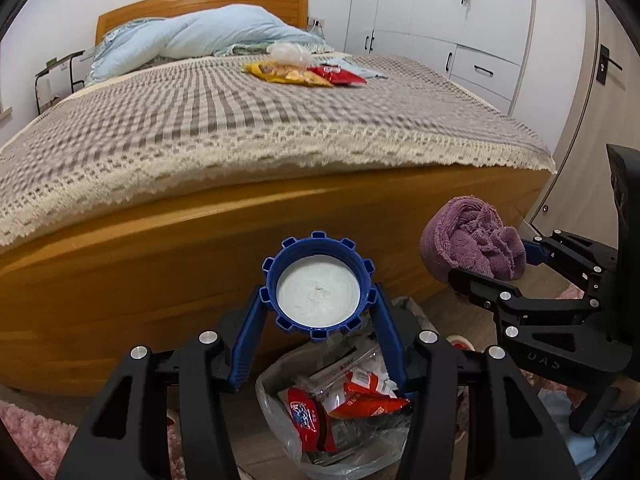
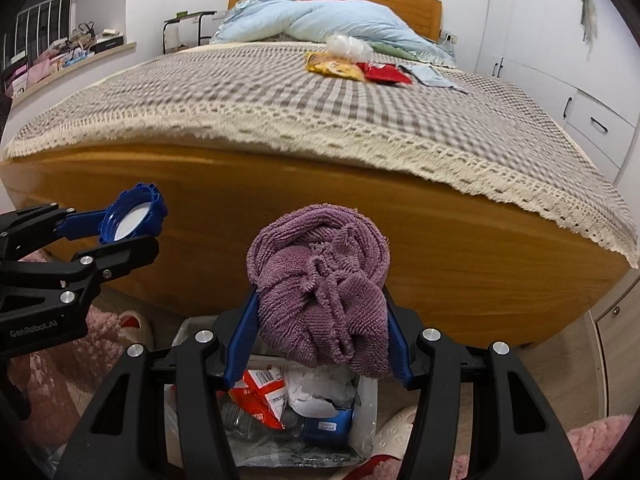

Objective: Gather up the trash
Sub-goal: 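Carry the cap with the left tool while the right tool carries the towel to the bin, then lower the blue cap into the bin and open the left tool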

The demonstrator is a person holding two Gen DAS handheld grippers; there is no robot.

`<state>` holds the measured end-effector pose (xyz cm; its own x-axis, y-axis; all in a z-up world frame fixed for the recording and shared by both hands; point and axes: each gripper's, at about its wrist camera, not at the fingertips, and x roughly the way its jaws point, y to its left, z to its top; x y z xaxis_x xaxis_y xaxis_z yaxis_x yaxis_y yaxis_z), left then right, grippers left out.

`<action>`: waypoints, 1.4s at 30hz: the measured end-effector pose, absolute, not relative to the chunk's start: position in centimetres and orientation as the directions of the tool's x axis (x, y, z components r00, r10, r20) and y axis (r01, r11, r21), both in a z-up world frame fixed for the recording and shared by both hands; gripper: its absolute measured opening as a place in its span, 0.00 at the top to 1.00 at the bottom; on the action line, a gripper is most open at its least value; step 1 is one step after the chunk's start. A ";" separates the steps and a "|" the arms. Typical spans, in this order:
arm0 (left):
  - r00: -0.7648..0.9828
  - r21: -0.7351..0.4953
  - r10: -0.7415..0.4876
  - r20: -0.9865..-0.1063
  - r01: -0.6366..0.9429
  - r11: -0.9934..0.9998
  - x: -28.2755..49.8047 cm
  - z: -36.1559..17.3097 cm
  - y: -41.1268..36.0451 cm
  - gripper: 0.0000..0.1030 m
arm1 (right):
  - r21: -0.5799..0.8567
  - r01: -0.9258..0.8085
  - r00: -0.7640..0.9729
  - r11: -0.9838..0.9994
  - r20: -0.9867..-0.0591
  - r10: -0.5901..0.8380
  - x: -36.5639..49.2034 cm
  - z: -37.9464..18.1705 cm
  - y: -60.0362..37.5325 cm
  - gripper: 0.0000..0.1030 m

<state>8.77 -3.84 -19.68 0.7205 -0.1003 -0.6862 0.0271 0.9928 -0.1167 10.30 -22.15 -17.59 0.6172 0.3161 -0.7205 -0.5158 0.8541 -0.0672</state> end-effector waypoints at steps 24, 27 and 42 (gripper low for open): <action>0.547 -0.142 -0.155 -0.822 0.067 0.988 11.4 -25.7 -4.9 0.51 | -0.019 -0.541 0.418 0.841 -0.873 0.250 11.9 -23.5 -21.8 0.47; 0.518 -0.157 -0.166 -0.839 0.062 0.986 11.8 -26.6 -4.8 0.51 | -0.005 -0.539 0.388 0.842 -0.889 0.243 12.6 -24.2 -21.8 0.47; 0.384 -0.206 -0.183 -0.905 -0.018 0.978 13.2 -30.4 -4.0 0.51 | 0.032 -0.531 0.269 0.847 -0.941 0.204 13.1 -27.0 -21.4 0.47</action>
